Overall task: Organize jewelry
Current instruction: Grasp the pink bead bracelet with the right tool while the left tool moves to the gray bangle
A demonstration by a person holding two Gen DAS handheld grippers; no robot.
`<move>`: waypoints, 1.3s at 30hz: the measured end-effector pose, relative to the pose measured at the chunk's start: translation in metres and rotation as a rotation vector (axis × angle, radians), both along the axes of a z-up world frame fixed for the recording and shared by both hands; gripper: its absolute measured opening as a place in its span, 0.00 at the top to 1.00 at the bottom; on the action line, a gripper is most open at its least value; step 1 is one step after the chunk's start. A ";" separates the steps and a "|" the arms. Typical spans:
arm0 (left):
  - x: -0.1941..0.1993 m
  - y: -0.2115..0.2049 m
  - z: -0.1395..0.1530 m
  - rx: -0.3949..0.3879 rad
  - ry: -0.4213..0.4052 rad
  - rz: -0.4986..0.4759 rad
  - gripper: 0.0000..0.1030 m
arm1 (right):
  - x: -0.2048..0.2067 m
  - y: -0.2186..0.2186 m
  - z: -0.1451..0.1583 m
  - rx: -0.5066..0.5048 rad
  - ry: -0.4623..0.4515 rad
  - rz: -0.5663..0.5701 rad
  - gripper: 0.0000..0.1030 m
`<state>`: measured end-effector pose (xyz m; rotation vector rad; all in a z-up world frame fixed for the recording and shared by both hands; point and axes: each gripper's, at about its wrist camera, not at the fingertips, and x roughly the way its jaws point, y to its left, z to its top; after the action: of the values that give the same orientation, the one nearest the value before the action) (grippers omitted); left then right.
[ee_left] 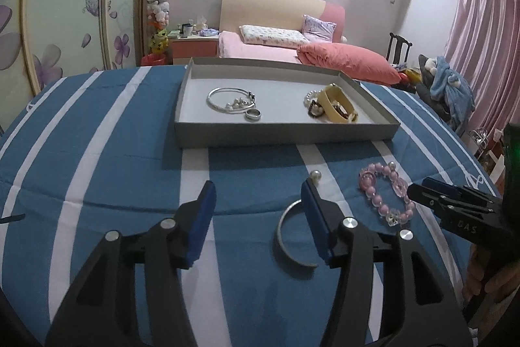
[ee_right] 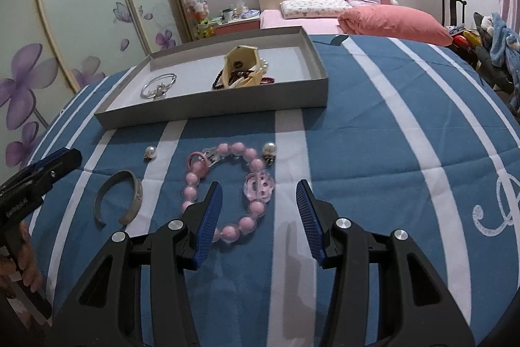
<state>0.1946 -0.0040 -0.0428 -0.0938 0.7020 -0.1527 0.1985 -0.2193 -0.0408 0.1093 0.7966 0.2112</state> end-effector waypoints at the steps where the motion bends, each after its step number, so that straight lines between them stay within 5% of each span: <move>1: 0.000 0.000 -0.001 0.000 0.003 -0.002 0.47 | 0.000 0.001 0.000 -0.001 0.000 0.002 0.53; 21: 0.003 -0.006 -0.009 0.010 0.033 -0.028 0.40 | 0.020 0.013 -0.011 -0.070 0.078 0.013 0.60; 32: 0.003 -0.010 -0.011 0.008 0.040 -0.040 0.40 | 0.020 0.010 -0.010 -0.069 0.079 0.001 0.77; 39: 0.002 -0.021 -0.013 0.031 0.058 -0.075 0.29 | 0.016 0.006 -0.010 -0.024 0.077 0.016 0.77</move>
<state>0.1962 -0.0248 -0.0556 -0.0424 0.7655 -0.2116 0.2142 -0.2136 -0.0505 0.0888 0.8768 0.2129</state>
